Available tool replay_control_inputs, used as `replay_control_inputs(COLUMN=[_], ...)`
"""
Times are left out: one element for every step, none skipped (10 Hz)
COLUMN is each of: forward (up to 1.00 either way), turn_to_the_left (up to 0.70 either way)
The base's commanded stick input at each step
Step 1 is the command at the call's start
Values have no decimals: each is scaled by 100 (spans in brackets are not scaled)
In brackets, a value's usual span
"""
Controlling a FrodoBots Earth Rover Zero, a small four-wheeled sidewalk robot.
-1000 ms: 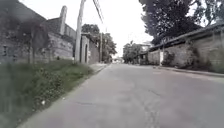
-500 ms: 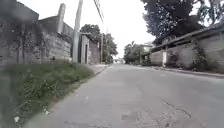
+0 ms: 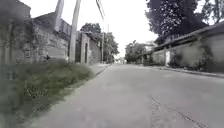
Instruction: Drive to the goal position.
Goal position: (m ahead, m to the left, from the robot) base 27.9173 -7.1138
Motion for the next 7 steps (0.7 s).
replay_control_inputs(forward=[100, 100, 100, 100, 100, 100, 100], turn_to_the_left=[0, 0, 0, 0, 0, 0, 0])
